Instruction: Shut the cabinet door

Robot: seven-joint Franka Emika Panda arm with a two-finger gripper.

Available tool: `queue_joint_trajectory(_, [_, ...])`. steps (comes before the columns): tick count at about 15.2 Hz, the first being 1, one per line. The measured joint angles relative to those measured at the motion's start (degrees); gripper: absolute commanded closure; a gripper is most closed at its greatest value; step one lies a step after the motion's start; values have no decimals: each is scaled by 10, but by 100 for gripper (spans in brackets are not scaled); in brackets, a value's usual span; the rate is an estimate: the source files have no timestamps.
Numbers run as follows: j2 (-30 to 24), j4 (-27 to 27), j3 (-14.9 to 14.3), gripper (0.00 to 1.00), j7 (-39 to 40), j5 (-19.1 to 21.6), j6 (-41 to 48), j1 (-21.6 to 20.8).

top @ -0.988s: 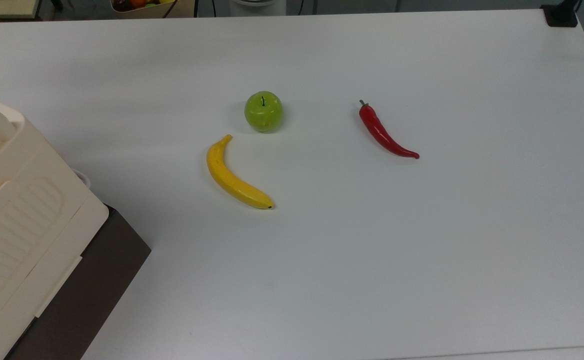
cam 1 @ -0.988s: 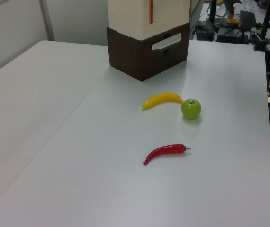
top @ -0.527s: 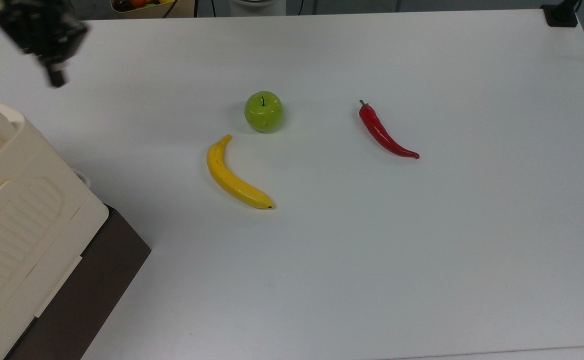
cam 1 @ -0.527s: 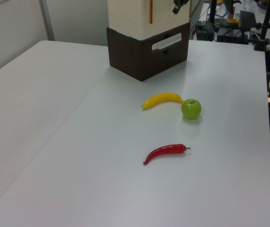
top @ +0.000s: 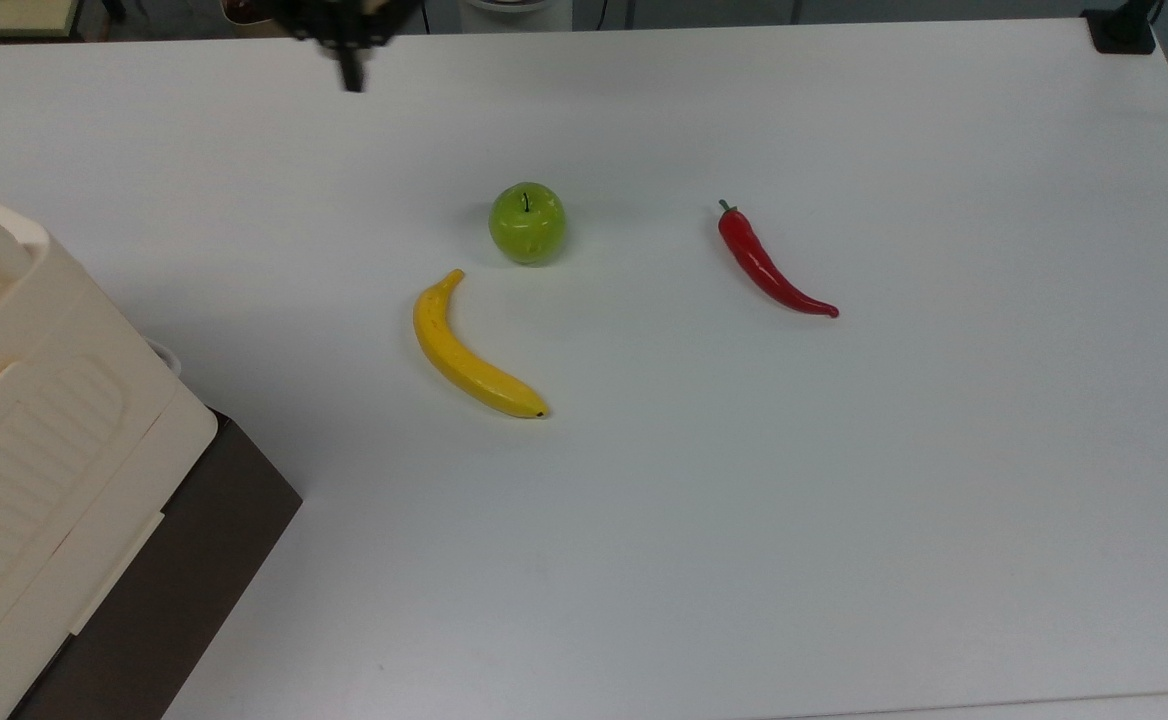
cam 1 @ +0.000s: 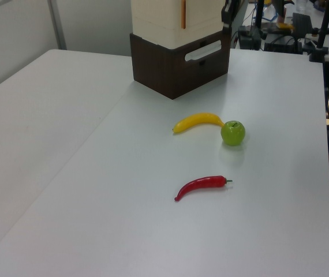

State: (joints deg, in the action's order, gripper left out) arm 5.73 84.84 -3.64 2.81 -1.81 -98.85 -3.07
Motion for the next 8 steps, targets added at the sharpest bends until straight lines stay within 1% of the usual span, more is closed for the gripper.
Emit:
queue_joint_trajectory(2, [-3,5,0,99,0,-4,20,-26])
queue_joint_trajectory(3, [-7,12,0,97,0,-5,24,-36])
queue_joint_trajectory(4, [-14,22,0,93,0,-5,27,-44])
queue_joint_trajectory(5, [-21,33,0,82,0,-6,29,-49])
queue_joint_trajectory(6, [-29,42,0,57,0,-6,32,-51])
queue_joint_trajectory(8, [-40,54,-2,11,0,-6,39,-50])
